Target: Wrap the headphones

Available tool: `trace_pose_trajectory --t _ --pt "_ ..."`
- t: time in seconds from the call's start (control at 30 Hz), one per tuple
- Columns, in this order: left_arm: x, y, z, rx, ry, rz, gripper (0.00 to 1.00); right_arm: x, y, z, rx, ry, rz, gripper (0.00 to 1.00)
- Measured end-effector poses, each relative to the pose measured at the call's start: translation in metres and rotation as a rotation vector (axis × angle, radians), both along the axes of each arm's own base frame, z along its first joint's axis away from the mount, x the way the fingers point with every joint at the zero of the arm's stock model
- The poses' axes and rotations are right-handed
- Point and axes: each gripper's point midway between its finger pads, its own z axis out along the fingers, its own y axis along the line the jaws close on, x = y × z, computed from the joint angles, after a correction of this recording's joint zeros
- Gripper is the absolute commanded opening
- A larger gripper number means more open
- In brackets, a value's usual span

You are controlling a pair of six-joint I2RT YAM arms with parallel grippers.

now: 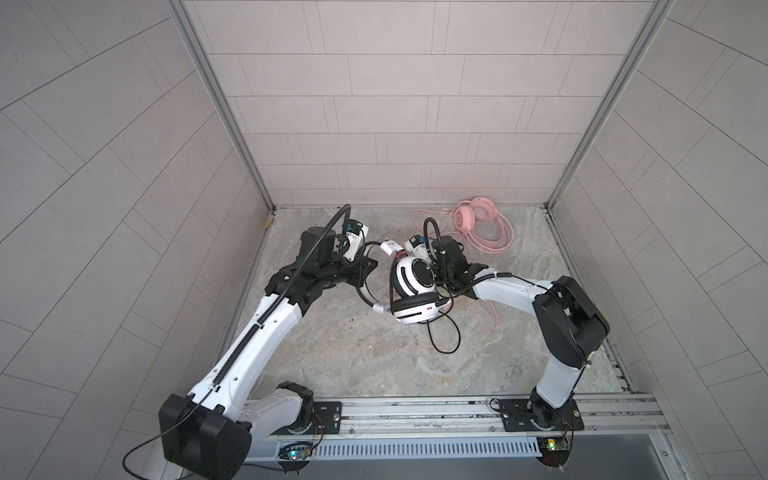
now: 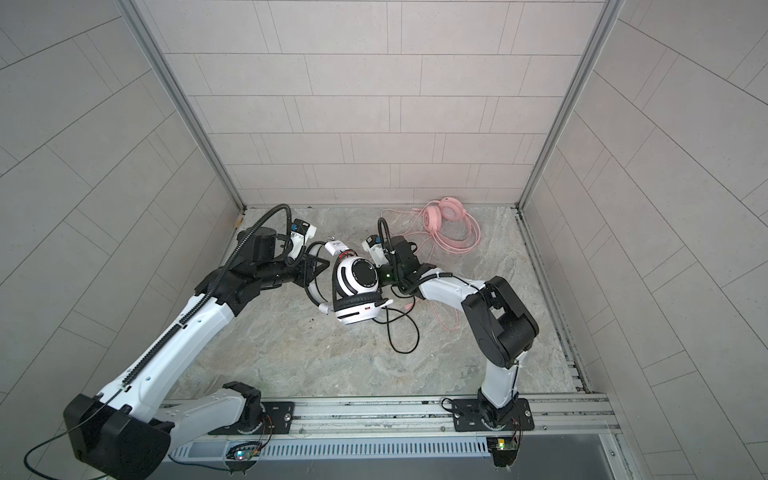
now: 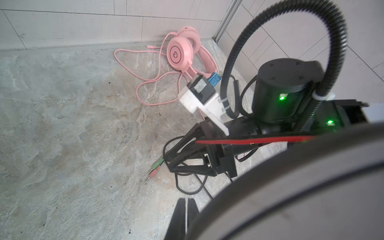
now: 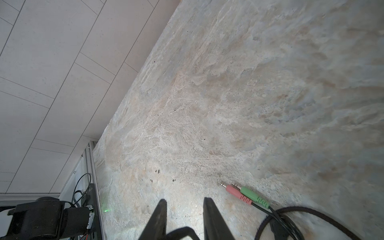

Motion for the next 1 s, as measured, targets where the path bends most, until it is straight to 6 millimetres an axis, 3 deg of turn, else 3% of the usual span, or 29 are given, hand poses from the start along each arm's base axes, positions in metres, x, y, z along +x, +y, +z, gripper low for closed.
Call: trace_pose_trajectory --t 0.23,0.53,0.6,0.67,0.77,1.0 --pt "0.008 0.013 0.000 -0.057 0.012 0.045 0.00 -0.001 0.023 -0.026 0.048 0.031 0.018 0.32" --pt "0.022 0.040 0.013 -0.153 -0.014 0.145 0.00 -0.005 0.025 -0.060 0.064 0.078 0.007 0.31" --pt "0.028 0.050 0.015 -0.185 -0.014 0.180 0.00 -0.010 0.026 -0.063 0.067 0.082 0.011 0.28" --pt "0.034 0.062 0.014 -0.217 -0.009 0.222 0.00 -0.017 0.028 -0.067 0.068 0.089 0.018 0.15" --pt "0.041 0.078 0.013 -0.255 0.001 0.280 0.00 -0.027 0.033 -0.071 0.078 0.091 0.037 0.08" --pt "0.052 0.110 0.003 -0.274 0.034 0.412 0.00 -0.049 0.033 -0.083 0.094 0.099 0.062 0.04"
